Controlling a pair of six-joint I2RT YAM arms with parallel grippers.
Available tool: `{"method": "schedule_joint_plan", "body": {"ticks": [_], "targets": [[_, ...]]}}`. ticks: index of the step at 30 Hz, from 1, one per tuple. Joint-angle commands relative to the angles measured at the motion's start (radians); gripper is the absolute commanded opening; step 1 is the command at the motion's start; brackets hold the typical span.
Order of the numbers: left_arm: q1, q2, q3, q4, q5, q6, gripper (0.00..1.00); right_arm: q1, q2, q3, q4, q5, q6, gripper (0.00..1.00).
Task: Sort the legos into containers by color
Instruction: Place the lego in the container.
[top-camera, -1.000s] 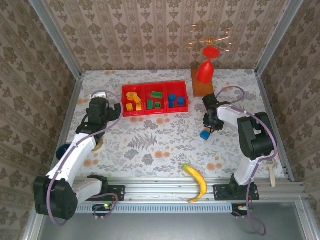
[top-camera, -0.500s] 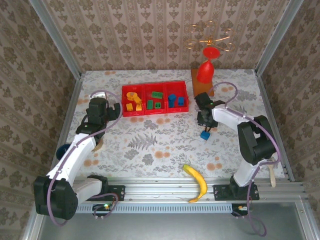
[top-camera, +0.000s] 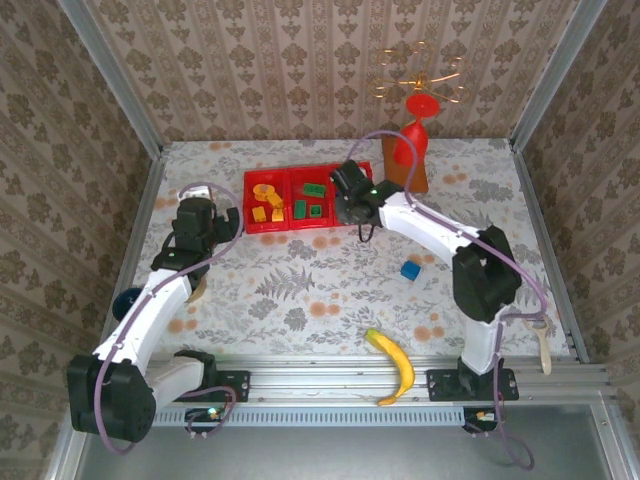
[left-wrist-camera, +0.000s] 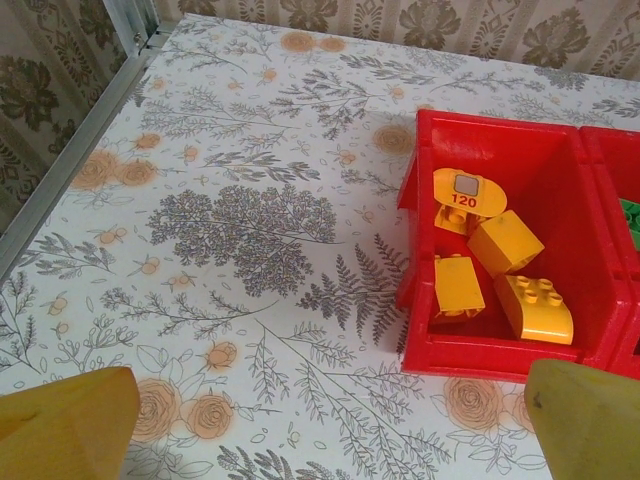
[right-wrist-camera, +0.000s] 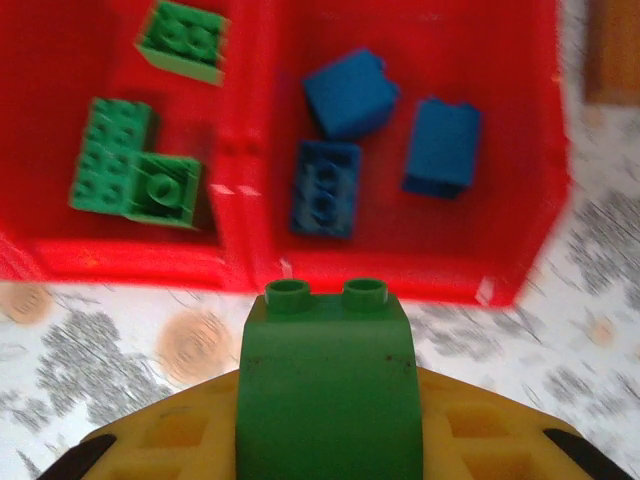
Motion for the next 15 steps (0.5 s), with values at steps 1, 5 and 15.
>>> {"method": "schedule_joint_plan", "body": {"ticks": [1, 5, 15], "targets": [[0.009, -0.026, -0.007, 0.007, 0.014, -0.019, 1.00, 0.010, 0.096, 0.117, -0.045, -0.002, -0.064, 0.25], [0.010, -0.033, -0.011, 0.006, 0.017, -0.018, 1.00, 0.018, 0.209, 0.275, -0.056, -0.029, -0.104, 0.25], [0.018, -0.033, -0.018, 0.007, 0.022, -0.031, 1.00, 0.023, 0.413, 0.554, -0.079, -0.077, -0.160, 0.32]]}}
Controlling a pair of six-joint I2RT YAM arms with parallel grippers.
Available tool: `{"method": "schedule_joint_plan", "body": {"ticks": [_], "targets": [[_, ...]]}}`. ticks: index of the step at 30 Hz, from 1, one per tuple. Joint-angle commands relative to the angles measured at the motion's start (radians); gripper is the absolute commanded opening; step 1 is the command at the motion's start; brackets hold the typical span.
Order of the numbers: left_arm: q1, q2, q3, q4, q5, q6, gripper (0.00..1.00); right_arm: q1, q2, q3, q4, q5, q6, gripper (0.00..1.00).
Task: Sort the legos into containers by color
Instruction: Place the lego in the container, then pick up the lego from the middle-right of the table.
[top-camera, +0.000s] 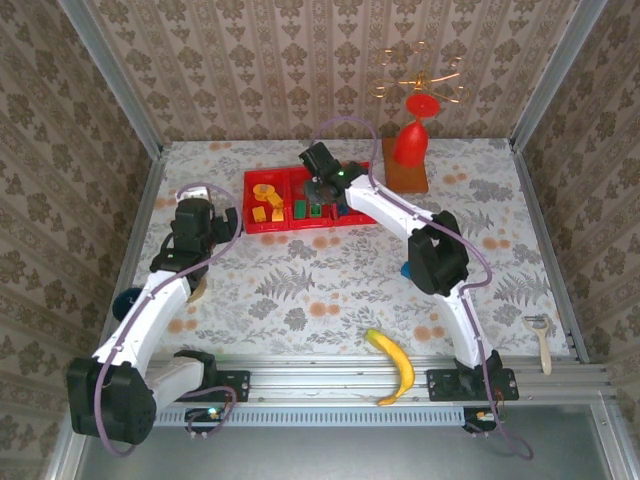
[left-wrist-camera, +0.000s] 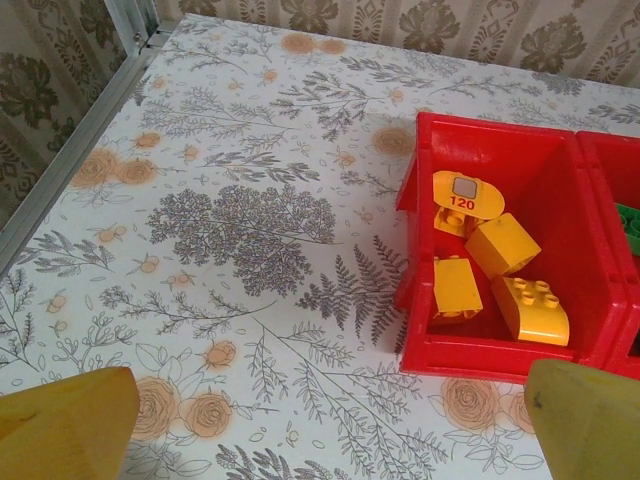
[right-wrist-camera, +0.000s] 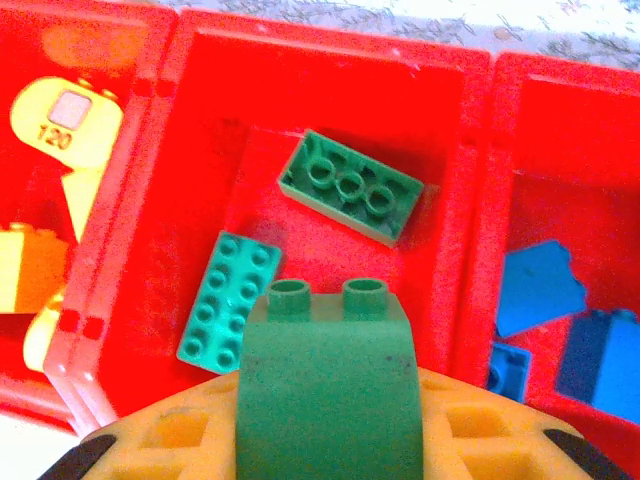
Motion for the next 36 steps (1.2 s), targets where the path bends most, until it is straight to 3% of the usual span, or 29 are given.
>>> {"method": "schedule_joint_plan", "body": {"ticks": [1, 5, 8, 16, 22, 36], "targets": [[0.011, -0.021, -0.014, 0.006, 0.012, -0.024, 1.00, 0.007, 0.058, 0.088, -0.044, -0.026, -0.043, 0.35], [0.014, -0.023, -0.012, 0.002, 0.013, -0.026, 1.00, 0.007, 0.116, 0.195, -0.091, -0.025, -0.053, 0.51], [0.015, -0.029, -0.014, 0.000, 0.012, -0.033, 1.00, 0.007, 0.127, 0.228, -0.105, -0.029, -0.056, 0.58], [0.021, -0.047, -0.018, -0.006, 0.002, -0.039, 1.00, 0.010, 0.032, 0.157, -0.126, -0.006, -0.037, 0.63], [0.027, -0.054, -0.020, -0.016, -0.013, -0.048, 1.00, 0.019, -0.141, -0.072, -0.091, 0.026, 0.033, 0.67], [0.038, -0.103, -0.050, 0.004, -0.030, -0.057, 1.00, 0.020, -0.666, -0.790, -0.053, 0.176, 0.278, 0.83]]}}
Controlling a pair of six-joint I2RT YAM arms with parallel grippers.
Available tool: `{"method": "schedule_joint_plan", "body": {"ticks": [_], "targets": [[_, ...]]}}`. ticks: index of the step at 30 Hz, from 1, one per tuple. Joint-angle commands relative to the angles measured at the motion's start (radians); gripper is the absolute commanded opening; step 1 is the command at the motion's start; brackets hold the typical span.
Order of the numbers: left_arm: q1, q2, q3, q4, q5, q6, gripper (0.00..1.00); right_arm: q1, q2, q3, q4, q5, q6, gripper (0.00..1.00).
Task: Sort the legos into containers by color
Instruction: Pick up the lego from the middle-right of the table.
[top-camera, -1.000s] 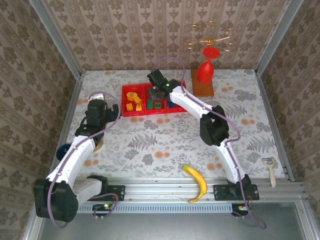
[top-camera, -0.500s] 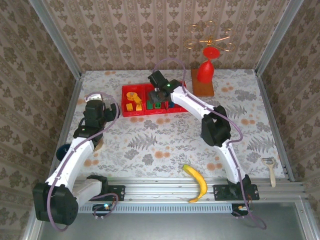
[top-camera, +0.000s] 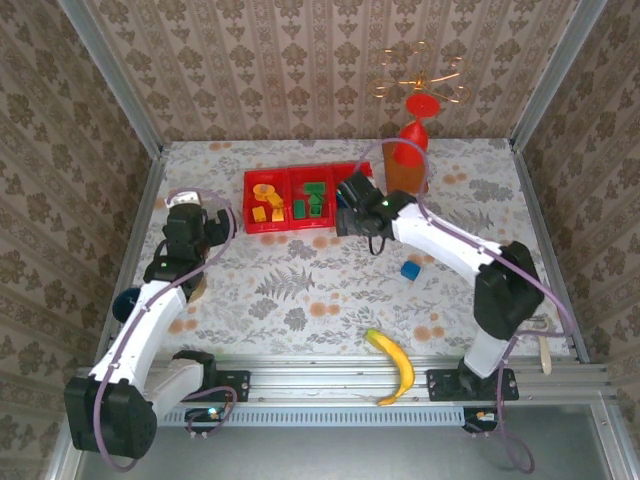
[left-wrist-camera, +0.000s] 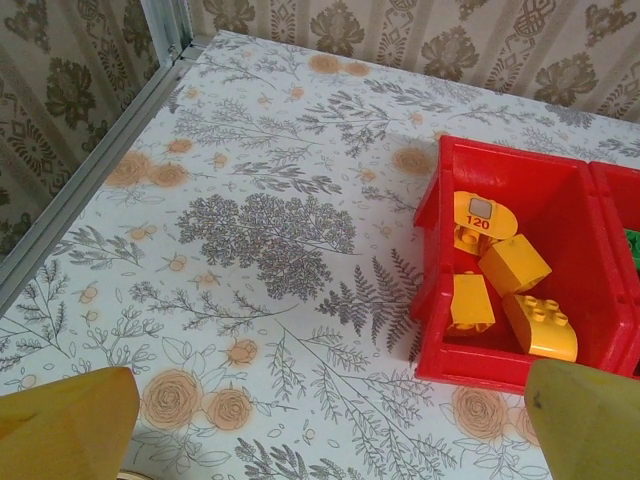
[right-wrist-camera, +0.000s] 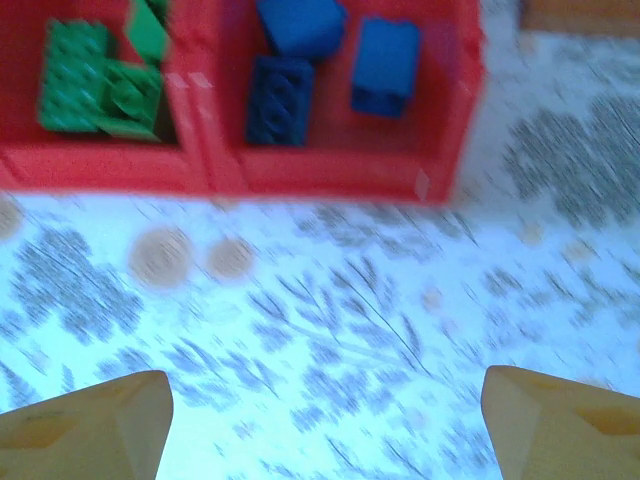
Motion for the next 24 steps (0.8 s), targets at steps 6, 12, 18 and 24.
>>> {"method": "schedule_joint_plan", "body": {"ticks": [6, 12, 18, 24], "targets": [[0.012, -0.027, -0.032, 0.035, -0.011, -0.041, 1.00, -0.009, -0.210, -0.247, -0.089, 0.110, 0.191, 0.89], [0.011, -0.029, -0.040, 0.044, 0.001, -0.056, 1.00, -0.042, -0.284, -0.342, -0.118, 0.107, 0.256, 1.00], [0.012, -0.023, -0.043, 0.049, 0.010, -0.062, 1.00, -0.104, -0.284, -0.409, -0.081, 0.054, 0.283, 1.00], [0.012, -0.012, -0.043, 0.051, 0.014, -0.064, 1.00, -0.169, -0.246, -0.483, 0.013, -0.055, 0.291, 0.98]]}}
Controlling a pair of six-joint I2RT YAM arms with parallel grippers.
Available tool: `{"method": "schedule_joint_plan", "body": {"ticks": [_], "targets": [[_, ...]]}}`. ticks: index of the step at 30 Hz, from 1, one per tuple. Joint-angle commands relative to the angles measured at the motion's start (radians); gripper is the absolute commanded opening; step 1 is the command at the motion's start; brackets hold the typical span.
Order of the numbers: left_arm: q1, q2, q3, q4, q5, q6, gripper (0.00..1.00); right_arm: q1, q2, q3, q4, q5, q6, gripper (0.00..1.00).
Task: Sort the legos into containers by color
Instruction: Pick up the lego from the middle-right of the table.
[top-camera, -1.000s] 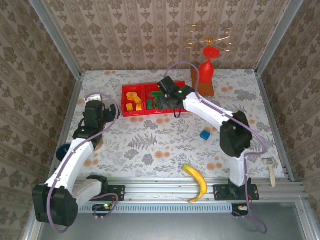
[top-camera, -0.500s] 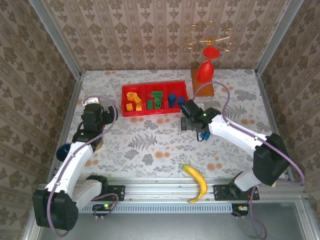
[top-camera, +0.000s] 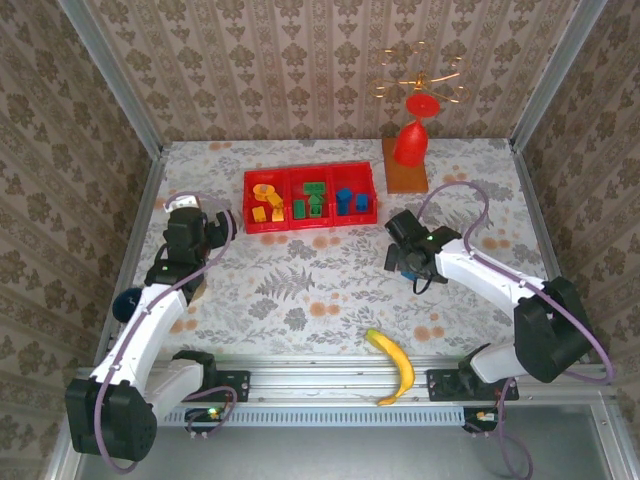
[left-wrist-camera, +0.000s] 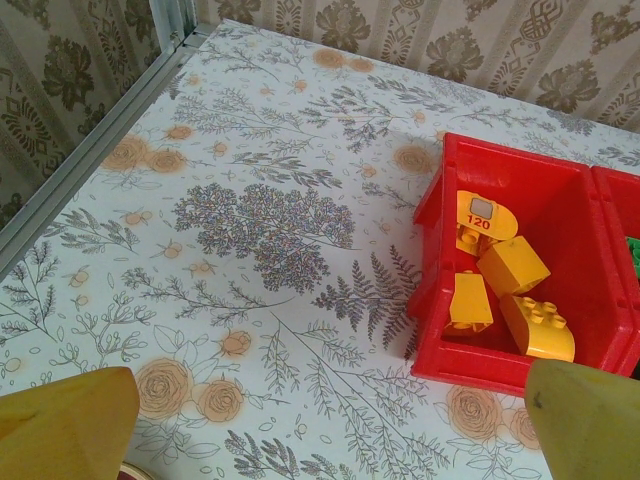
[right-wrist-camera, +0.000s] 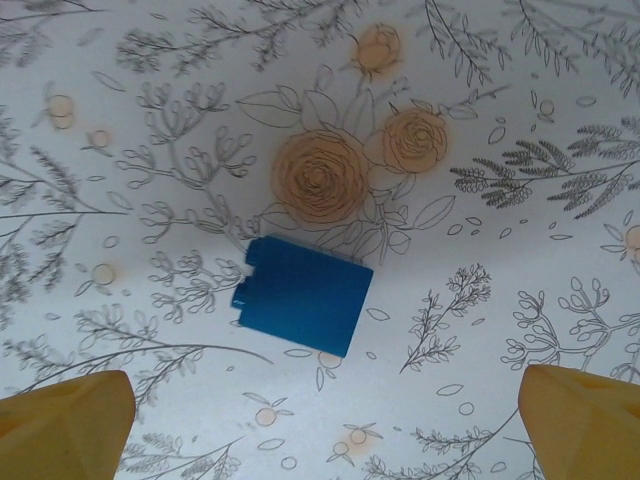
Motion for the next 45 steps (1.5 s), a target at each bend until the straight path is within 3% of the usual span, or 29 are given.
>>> {"method": "schedule_joint_plan", "body": {"ticks": [1, 13, 27, 45], "targets": [[0.011, 0.000, -0.009, 0.026, 0.013, -0.022, 1.00, -0.022, 0.022, -0.034, 0.068, -0.068, 0.036, 0.96], [0.011, 0.039, 0.002, 0.035, 0.037, -0.025, 1.00, -0.062, 0.132, -0.044, 0.151, -0.101, 0.053, 0.89], [0.012, 0.054, 0.005, 0.038, 0.044, -0.021, 1.00, -0.087, 0.245, -0.015, 0.241, -0.152, 0.046, 0.74], [0.012, 0.060, 0.002, 0.046, 0.055, -0.029, 1.00, -0.039, 0.314, 0.088, 0.168, -0.104, -0.024, 0.50]]}}
